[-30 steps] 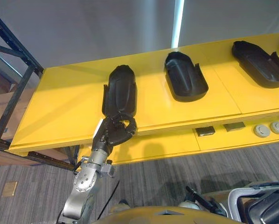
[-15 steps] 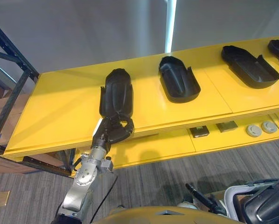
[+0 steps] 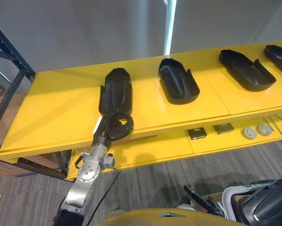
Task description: Walk over and take three plastic housings, then place them on the shelf
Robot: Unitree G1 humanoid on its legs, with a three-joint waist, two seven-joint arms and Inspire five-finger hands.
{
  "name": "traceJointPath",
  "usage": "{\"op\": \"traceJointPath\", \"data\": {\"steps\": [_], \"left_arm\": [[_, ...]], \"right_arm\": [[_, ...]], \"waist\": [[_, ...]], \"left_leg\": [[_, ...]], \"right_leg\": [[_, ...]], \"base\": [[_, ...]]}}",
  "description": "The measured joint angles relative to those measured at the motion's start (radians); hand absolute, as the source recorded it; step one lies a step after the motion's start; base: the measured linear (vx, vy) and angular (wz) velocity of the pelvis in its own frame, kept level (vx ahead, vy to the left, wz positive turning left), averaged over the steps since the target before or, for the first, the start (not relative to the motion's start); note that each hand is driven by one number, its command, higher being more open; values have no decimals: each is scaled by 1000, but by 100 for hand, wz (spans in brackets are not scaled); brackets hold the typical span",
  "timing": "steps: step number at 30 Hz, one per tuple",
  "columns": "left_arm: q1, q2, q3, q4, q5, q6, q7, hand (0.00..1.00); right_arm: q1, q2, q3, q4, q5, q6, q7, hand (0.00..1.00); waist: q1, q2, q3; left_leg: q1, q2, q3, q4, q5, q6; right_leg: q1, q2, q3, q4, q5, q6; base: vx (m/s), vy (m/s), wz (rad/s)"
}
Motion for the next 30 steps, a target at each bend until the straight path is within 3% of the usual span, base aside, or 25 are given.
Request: {"op": "traceJointPath", "data": {"steps": [30], "left_arm": [[-20, 0, 0, 20, -1, 1, -2, 0]], "right_arm": [[1, 0, -1, -1, -1, 10, 20, 100]], "waist": [[2, -11, 5]], "left_leg": [[1, 0, 0, 1, 1, -1]], "right_leg": [[0, 0, 0, 0, 2, -1]], "base": [[0, 0, 0]]}}
